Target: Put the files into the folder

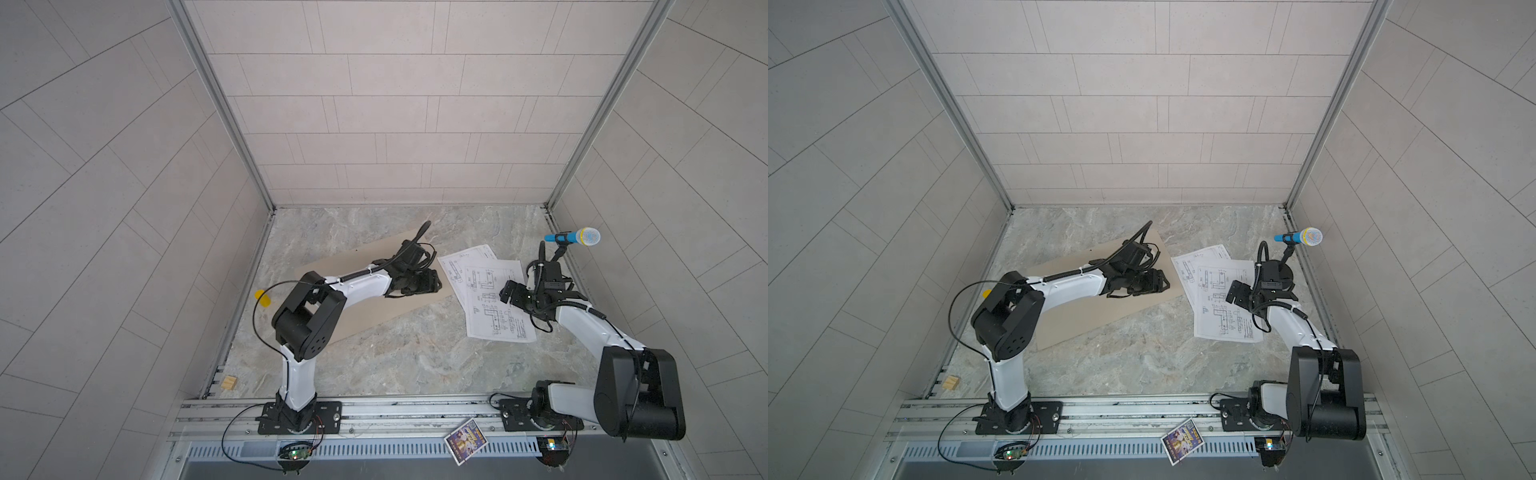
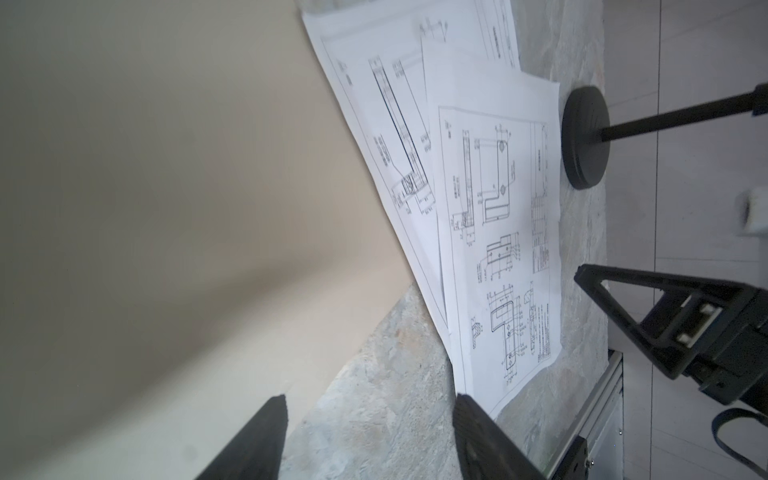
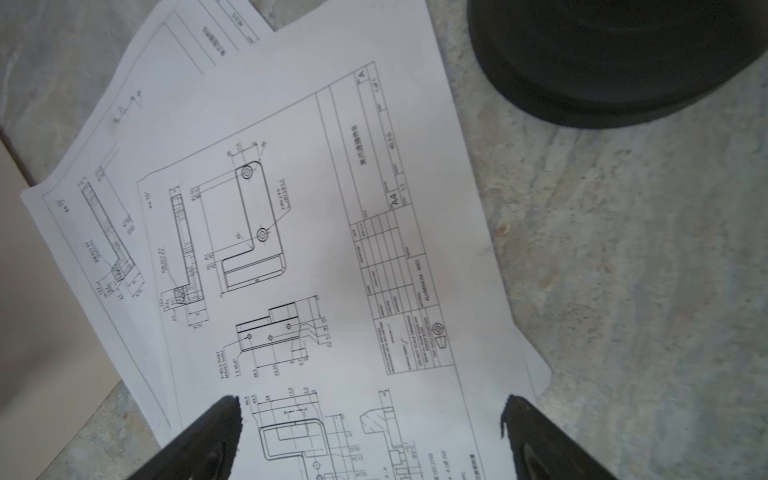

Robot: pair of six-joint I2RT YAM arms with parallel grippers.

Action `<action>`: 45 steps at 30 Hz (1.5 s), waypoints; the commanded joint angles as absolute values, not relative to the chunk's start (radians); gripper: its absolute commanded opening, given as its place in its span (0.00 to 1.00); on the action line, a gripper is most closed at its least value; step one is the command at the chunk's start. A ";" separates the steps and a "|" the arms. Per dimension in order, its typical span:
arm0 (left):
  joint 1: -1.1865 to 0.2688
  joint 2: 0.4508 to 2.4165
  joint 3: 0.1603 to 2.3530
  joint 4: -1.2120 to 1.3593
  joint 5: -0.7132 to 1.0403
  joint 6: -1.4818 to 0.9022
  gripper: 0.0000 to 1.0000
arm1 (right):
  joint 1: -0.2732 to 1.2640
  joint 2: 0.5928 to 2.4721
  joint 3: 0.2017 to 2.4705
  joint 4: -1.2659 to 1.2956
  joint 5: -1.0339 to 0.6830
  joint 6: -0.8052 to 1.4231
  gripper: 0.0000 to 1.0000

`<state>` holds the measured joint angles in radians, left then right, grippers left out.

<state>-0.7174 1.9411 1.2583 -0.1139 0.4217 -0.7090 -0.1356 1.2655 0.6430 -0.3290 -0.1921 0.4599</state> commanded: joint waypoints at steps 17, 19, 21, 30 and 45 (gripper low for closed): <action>-0.936 2.054 1.241 0.097 0.470 -0.928 0.71 | -0.241 1.271 0.575 -0.348 -0.215 0.500 0.99; -0.944 2.050 1.221 0.099 0.455 -0.933 0.71 | -0.241 1.286 0.574 -0.348 -0.231 0.510 0.99; -0.946 2.048 1.204 0.116 0.454 -0.945 0.71 | -0.240 1.299 0.575 -0.345 -0.252 0.508 0.99; -0.964 2.078 1.205 0.201 0.493 -0.992 0.71 | -0.242 1.317 0.582 -0.347 -0.309 0.502 0.99; -0.965 2.054 1.135 0.335 0.513 -1.078 0.71 | -0.242 1.319 0.574 -0.342 -0.374 0.503 0.95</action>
